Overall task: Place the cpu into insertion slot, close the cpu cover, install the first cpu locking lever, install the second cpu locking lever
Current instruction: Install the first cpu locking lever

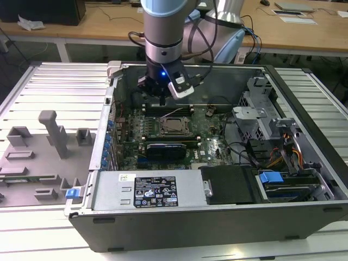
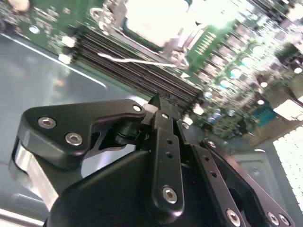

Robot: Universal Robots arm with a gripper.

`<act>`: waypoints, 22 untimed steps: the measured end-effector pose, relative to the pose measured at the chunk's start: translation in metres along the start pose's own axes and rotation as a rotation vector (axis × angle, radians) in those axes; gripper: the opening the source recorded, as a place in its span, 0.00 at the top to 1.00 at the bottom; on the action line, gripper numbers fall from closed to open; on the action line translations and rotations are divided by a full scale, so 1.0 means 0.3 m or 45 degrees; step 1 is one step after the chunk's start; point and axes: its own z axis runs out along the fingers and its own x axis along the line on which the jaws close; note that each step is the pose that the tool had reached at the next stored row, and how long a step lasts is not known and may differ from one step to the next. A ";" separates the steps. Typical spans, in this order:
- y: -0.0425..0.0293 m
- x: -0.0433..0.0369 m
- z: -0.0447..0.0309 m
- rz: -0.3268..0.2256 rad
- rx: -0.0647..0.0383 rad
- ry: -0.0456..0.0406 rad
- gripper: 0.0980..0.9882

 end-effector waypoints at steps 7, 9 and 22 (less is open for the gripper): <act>0.000 -0.056 0.005 0.001 0.000 0.000 0.99; -0.001 -0.056 0.009 -0.002 0.019 -0.007 0.99; -0.010 -0.047 0.039 -0.017 0.029 -0.105 0.99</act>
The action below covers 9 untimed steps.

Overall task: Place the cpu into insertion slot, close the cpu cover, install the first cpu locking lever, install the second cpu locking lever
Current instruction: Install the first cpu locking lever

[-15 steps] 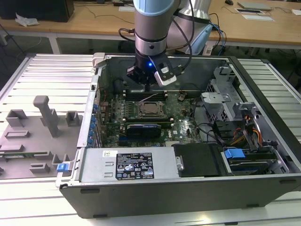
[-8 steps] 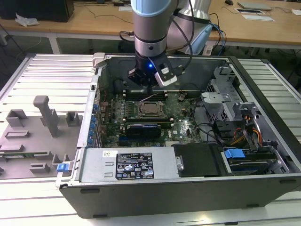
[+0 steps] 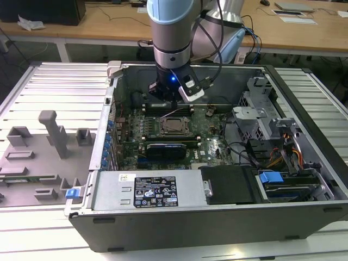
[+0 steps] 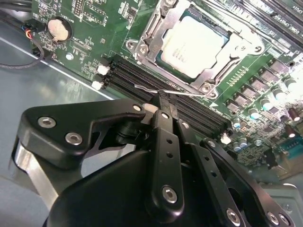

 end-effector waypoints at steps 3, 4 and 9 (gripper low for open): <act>0.000 0.000 0.000 0.000 0.000 0.000 0.99; 0.000 0.000 0.001 0.000 0.000 0.000 0.99; -0.005 0.008 0.018 -0.009 -0.001 -0.038 0.99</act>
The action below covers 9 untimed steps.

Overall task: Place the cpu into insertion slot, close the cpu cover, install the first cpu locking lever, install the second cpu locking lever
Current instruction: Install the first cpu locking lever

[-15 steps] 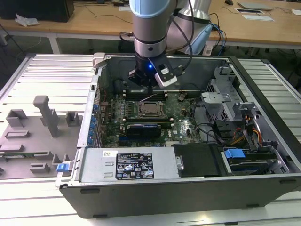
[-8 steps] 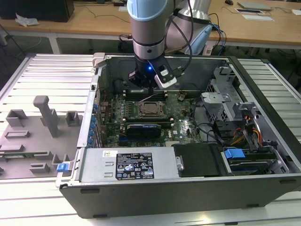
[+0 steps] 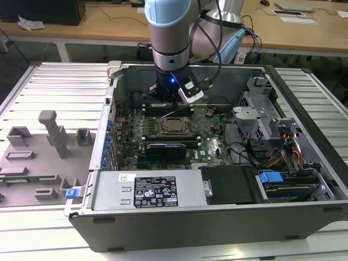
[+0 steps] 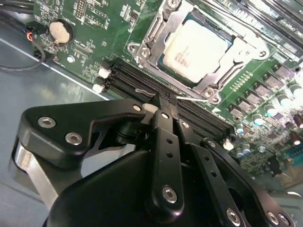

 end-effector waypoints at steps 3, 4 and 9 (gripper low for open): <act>0.000 0.001 0.005 -0.003 0.007 -0.012 0.99; 0.000 0.001 0.007 -0.004 0.014 -0.013 0.99; 0.003 0.003 0.019 0.001 0.064 -0.016 0.99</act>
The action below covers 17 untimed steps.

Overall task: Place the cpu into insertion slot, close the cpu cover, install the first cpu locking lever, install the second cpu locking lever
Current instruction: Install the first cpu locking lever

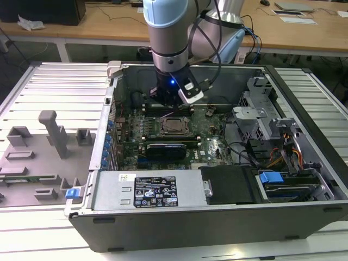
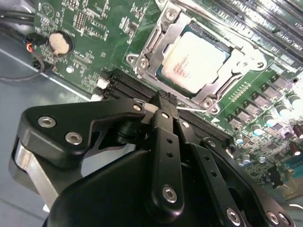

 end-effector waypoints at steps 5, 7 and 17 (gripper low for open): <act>0.019 0.002 0.010 0.002 0.009 -0.001 0.99; 0.026 0.002 0.012 0.002 0.011 -0.001 0.99; 0.049 -0.010 0.038 0.033 0.047 -0.007 0.99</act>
